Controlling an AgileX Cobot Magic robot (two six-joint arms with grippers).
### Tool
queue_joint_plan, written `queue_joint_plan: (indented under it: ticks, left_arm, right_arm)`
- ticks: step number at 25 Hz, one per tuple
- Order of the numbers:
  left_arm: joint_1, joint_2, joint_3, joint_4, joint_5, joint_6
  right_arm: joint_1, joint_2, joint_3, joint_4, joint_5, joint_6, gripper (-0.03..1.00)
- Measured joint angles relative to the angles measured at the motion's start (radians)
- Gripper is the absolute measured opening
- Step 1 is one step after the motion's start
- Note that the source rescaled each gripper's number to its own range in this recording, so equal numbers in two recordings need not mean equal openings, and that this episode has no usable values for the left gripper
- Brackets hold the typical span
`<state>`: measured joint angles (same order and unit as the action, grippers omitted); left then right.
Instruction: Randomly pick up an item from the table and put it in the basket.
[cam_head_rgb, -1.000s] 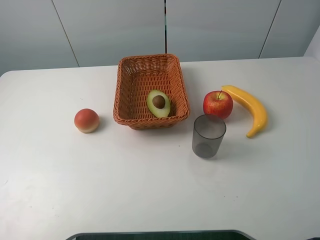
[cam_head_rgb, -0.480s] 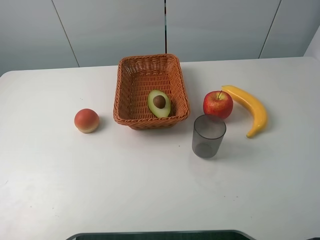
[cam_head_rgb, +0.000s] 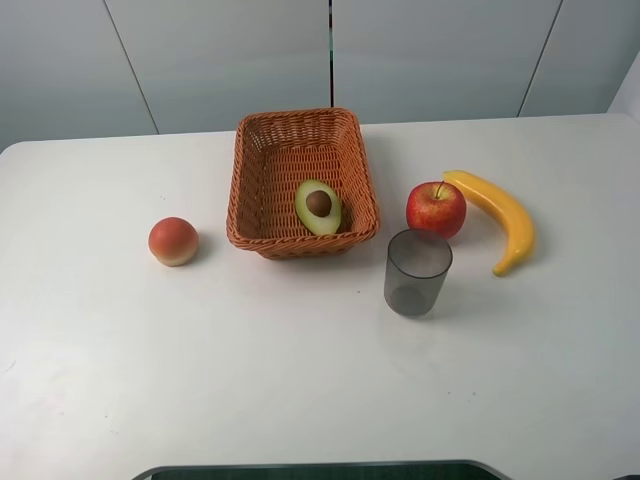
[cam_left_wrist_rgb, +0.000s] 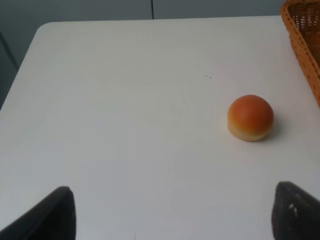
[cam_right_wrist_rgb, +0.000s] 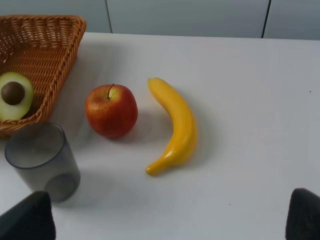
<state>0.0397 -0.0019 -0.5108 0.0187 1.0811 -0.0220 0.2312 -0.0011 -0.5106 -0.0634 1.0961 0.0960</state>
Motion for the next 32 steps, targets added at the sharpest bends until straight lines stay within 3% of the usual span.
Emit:
queue_joint_plan:
  ticks: [7, 14, 32]
  left_arm:
    - [0.0, 0.0, 0.0, 0.0, 0.0, 0.002]
    - [0.0, 0.0, 0.0, 0.0, 0.0, 0.004]
    - [0.0, 0.0, 0.0, 0.0, 0.0, 0.007]
  right_arm:
    - [-0.004, 0.0, 0.0, 0.0, 0.0, 0.0, 1.0]
    - [-0.115, 0.0, 0.0, 0.0, 0.0, -0.002, 1.0]
    - [-0.117, 0.0, 0.0, 0.031, 0.0, -0.044, 1.0]
